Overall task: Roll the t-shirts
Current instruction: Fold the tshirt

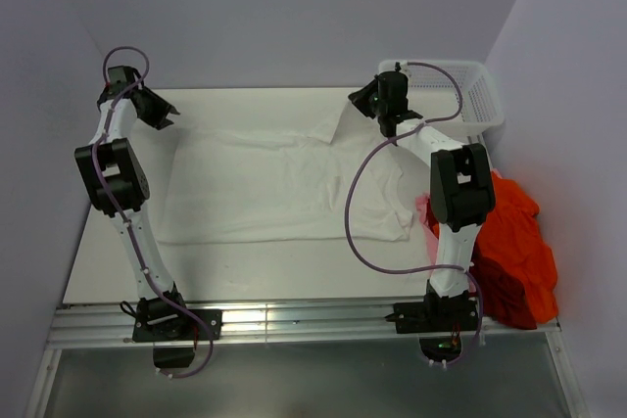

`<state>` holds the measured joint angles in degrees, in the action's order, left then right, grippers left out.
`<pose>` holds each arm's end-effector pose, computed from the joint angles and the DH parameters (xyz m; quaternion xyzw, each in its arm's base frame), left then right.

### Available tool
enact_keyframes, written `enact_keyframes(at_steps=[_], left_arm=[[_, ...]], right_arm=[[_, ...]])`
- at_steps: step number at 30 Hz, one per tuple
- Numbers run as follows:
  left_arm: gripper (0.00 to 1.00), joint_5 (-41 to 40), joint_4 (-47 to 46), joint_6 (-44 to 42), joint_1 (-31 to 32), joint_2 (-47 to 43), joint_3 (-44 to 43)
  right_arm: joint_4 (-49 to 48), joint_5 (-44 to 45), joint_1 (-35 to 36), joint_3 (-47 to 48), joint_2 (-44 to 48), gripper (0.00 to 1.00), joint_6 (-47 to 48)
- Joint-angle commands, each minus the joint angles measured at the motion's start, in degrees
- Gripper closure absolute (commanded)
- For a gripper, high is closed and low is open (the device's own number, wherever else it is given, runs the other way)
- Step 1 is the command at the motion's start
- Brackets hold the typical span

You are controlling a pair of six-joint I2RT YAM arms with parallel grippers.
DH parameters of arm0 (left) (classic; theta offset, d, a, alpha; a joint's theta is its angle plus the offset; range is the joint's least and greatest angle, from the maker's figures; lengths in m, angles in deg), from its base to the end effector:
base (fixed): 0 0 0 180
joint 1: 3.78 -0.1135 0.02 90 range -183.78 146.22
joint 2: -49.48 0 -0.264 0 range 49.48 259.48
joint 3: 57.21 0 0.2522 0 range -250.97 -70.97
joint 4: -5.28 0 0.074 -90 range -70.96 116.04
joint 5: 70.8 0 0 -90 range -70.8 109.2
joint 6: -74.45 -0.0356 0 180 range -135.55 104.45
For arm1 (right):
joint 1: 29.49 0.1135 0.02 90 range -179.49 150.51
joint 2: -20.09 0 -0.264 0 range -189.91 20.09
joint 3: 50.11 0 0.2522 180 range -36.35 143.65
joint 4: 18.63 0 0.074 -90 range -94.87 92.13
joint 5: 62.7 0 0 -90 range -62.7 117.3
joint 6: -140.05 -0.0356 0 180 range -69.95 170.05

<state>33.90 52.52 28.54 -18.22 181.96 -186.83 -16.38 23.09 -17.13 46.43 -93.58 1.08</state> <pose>0.5056 0.1209 0.2124 -0.4177 0.8346 -0.2028 0.2964 0.4588 0.1032 0.2447 0.2360 0.7809 0.3204 0.4816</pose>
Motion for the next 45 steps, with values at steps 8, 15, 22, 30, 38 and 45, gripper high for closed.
enact_keyframes(at_steps=[8,15,22,30,38,45], left_arm=[[0.56,0.1,1.7,-1.1,-0.2,4.5,-3.0],[0.55,-2.2,2.6,-1.5,0.1,5.2,-3.1],[0.57,0.2,3.2,-1.0,0.5,8.4,-3.9],[0.54,2.2,2.5,-0.6,0.8,9.5,-3.9],[0.84,0.8,2.7,-0.9,1.5,9.5,-3.9],[1.0,4.5,-1.6,-0.9,-0.3,10.1,-4.5]], right_arm=[[-3.5,-1.1,-0.4,-1.1,3.4,1.0,-0.1],[-4.2,-2.0,-0.3,-2.2,3.4,1.0,-0.8],[-4.8,-2.0,-0.4,-3.8,4.3,1.0,-0.4],[-5.3,-2.1,-0.4,-4.9,5.2,1.0,-0.4],[-6.1,-2.4,-0.4,-5.9,5.3,1.0,-0.8],[-6.2,-2.6,-0.4,-6.0,5.2,1.0,-0.8]])
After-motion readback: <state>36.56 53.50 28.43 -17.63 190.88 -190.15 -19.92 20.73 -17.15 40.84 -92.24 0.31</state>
